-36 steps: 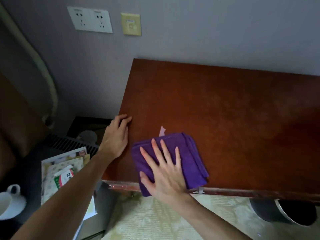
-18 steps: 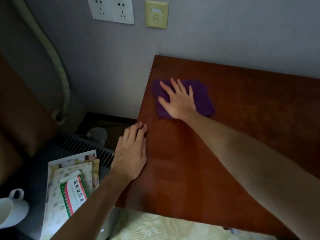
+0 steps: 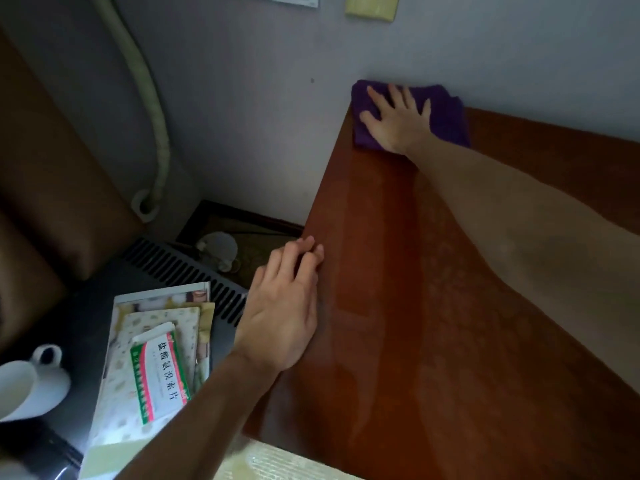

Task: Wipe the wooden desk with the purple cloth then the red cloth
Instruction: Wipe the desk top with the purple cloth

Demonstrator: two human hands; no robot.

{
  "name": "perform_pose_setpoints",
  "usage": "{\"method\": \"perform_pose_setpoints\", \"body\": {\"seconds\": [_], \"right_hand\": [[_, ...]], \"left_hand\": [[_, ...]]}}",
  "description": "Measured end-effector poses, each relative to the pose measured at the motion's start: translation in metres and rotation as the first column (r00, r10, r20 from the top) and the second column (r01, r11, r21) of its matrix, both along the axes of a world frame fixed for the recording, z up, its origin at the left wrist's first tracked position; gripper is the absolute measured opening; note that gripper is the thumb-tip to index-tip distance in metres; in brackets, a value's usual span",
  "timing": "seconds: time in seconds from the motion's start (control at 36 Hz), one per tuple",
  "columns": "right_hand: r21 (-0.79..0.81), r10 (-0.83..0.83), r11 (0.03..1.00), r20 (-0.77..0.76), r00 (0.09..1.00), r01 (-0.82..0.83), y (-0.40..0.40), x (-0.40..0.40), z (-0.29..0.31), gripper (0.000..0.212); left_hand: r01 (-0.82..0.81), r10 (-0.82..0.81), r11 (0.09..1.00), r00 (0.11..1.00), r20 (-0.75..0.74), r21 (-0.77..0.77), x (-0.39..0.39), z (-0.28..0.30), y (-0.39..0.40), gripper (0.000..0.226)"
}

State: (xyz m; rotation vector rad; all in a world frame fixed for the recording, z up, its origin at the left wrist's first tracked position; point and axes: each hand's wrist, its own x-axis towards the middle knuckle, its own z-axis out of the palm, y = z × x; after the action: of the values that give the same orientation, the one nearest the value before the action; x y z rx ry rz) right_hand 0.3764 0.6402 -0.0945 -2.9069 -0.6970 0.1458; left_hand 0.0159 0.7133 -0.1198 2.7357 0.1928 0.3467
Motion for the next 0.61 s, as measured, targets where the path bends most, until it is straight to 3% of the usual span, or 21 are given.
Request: {"method": "perform_pose_setpoints", "body": {"seconds": [0.14,0.25,0.31,0.39,0.47,0.61], "right_hand": [[-0.003,0.092,0.996,0.013,0.996,-0.092,-0.008,-0.061,-0.002,0.065],[-0.009,0.218,0.976,0.022,0.976,-0.218,-0.022,-0.150,-0.004,0.065],[-0.004,0.274,0.962,0.048,0.961,-0.274,-0.034,-0.205,-0.009,0.066],[0.026,0.325,0.944,0.075,0.943,-0.328,-0.054,-0.297,-0.014,0.069],[0.058,0.313,0.946,0.088,0.946,-0.319,-0.071,-0.382,-0.016,0.072],[0.075,0.262,0.960,0.092,0.961,-0.269,-0.091,-0.434,-0.017,0.074]], "left_hand": [[0.021,-0.009,0.990,0.996,0.090,-0.136,0.002,0.003,0.004,0.035],[-0.166,0.264,0.899,0.944,0.199,-0.406,-0.009,0.003,0.012,0.023],[-0.264,0.362,0.841,0.923,0.128,-0.473,-0.019,0.003,0.022,0.020],[-0.357,0.367,0.771,0.926,-0.092,-0.527,-0.038,0.007,0.039,0.023],[-0.346,0.279,0.802,0.938,-0.207,-0.487,-0.060,0.026,0.049,0.026],[-0.254,0.195,0.866,0.965,-0.177,-0.431,-0.084,0.061,0.043,0.022]]}}
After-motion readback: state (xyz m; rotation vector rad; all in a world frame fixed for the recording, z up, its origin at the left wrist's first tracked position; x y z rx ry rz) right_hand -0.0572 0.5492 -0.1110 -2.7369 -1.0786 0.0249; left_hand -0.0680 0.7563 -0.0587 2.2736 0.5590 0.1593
